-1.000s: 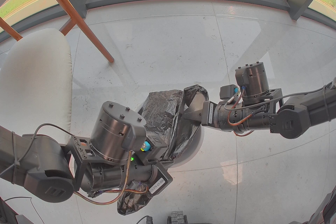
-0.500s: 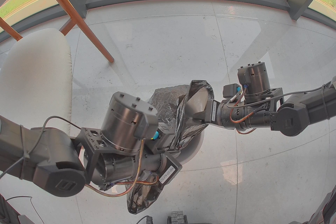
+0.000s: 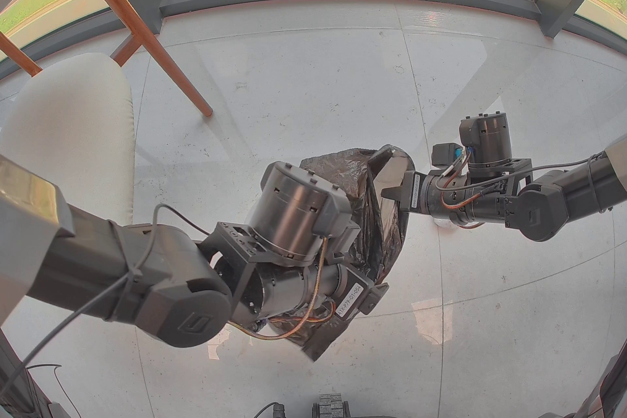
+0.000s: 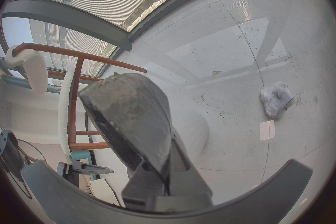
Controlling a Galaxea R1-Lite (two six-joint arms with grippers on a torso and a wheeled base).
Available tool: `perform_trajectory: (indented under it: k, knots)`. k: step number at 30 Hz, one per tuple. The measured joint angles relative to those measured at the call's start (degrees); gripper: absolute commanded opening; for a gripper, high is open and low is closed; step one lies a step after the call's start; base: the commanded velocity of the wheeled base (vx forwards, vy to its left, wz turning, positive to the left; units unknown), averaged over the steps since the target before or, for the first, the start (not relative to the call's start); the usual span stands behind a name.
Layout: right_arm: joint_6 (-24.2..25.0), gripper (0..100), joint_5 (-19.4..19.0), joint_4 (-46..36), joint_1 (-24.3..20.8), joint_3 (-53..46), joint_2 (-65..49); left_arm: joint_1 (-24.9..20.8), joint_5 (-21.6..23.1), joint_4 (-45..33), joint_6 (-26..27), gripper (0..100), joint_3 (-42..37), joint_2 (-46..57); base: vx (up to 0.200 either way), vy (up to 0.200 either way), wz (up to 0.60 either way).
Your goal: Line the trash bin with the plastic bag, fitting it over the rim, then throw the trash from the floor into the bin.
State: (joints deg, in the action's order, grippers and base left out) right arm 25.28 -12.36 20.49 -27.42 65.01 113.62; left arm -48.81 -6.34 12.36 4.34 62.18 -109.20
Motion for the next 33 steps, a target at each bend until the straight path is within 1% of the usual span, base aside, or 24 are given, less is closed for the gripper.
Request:
perform_trajectory:
  k: [6,13,18,23,27,33]
  knots:
    - [0.1,0,0.3,0.0,0.2,-0.1,0.5,0.3,-2.1,0.0,-0.3,100,0.8,-2.1,0.000,0.000,0.00]
    - [0.1,0,4.6,0.1,-0.2,-0.3,1.2,-0.9,-3.2,-0.2,-0.3,100,1.5,-4.4,0.000,0.000,0.00]
    - [0.2,0,5.5,0.1,-0.5,-0.5,1.7,-2.1,-4.2,-0.1,-0.4,100,5.1,-6.7,0.000,0.000,0.00]
    - [0.3,0,5.7,0.1,-0.7,-0.5,1.8,-3.4,-9.6,0.1,-1.0,100,8.7,-9.5,0.000,0.000,0.00]
    - [0.3,0,5.7,0.1,-1.0,-0.4,1.7,-4.6,-12.7,-0.1,-1.0,100,11.1,-11.1,0.000,0.000,0.00]
    - [0.3,0,5.8,0.1,-1.3,-0.1,1.7,-5.5,-19.6,-0.1,-0.8,100,14.6,-13.8,0.000,0.000,0.00]
